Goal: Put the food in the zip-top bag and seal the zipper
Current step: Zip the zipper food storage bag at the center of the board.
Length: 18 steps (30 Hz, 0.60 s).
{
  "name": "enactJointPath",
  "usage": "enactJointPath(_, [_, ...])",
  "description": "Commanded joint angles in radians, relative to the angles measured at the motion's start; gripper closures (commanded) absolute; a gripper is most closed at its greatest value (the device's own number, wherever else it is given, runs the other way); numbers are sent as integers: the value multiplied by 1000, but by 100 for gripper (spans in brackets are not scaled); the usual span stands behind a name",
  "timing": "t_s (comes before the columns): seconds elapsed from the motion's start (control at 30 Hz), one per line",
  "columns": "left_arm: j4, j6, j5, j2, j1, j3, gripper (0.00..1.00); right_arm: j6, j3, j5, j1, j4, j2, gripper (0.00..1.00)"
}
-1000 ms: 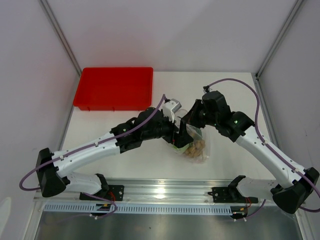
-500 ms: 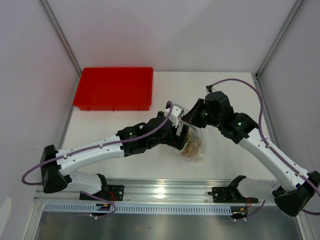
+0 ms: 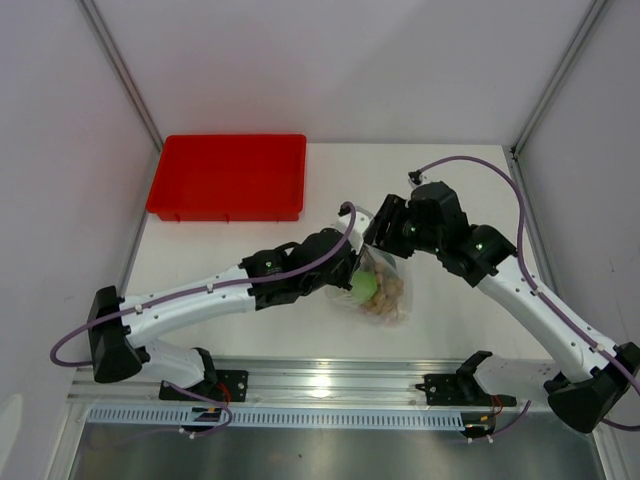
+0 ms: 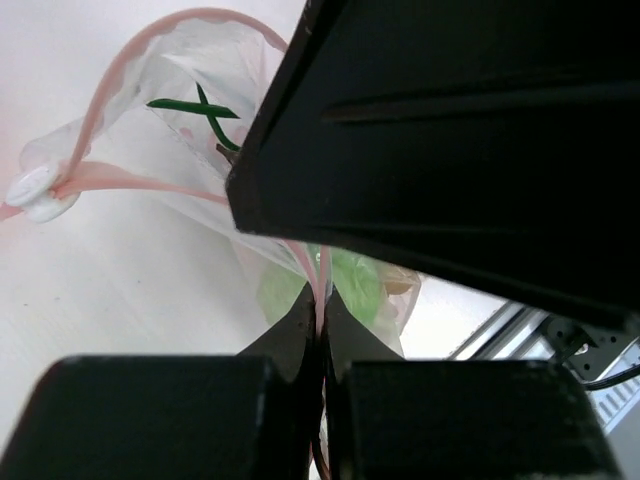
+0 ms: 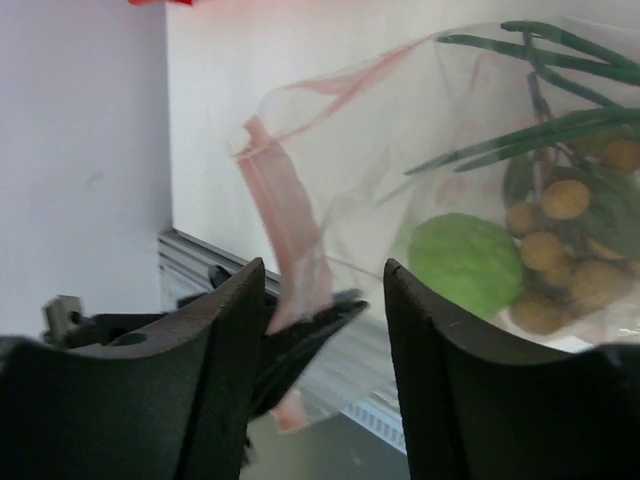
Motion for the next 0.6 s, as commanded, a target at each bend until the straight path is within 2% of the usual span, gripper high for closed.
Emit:
enactJointPath(0.0, [31, 116, 4, -57, 6, 9, 99, -126, 56, -47, -46, -62, -11, 46])
enactJointPath(0.1, [105, 202, 134, -169, 35, -66, 99, -255, 84, -86, -91, -125, -26, 40])
enactJointPath(0.27, [102, 331, 399, -301, 91, -162, 100, -447, 88, -135, -181, -168, -71, 40])
enactJointPath(0.33, [87, 405, 458, -358, 108, -188, 99, -525, 78, -184, -209, -157, -78, 41])
enactJointPath(0.37, [76, 423, 511, -373, 115, -200, 100, -550, 72, -254, -233, -150, -88, 42])
enactJointPath(0.47, [22, 474, 553, -415, 150, -199, 100, -620, 58, -368, -275, -131, -118, 43])
enactJointPath(0.53, [-27, 494, 646, -427, 193, -194, 99, -648, 36, -454, -292, -72, -143, 41])
enactJointPath(0.57, [-41, 514, 741, -432, 222, -188, 99, -659, 1, -576, -303, -46, -163, 41])
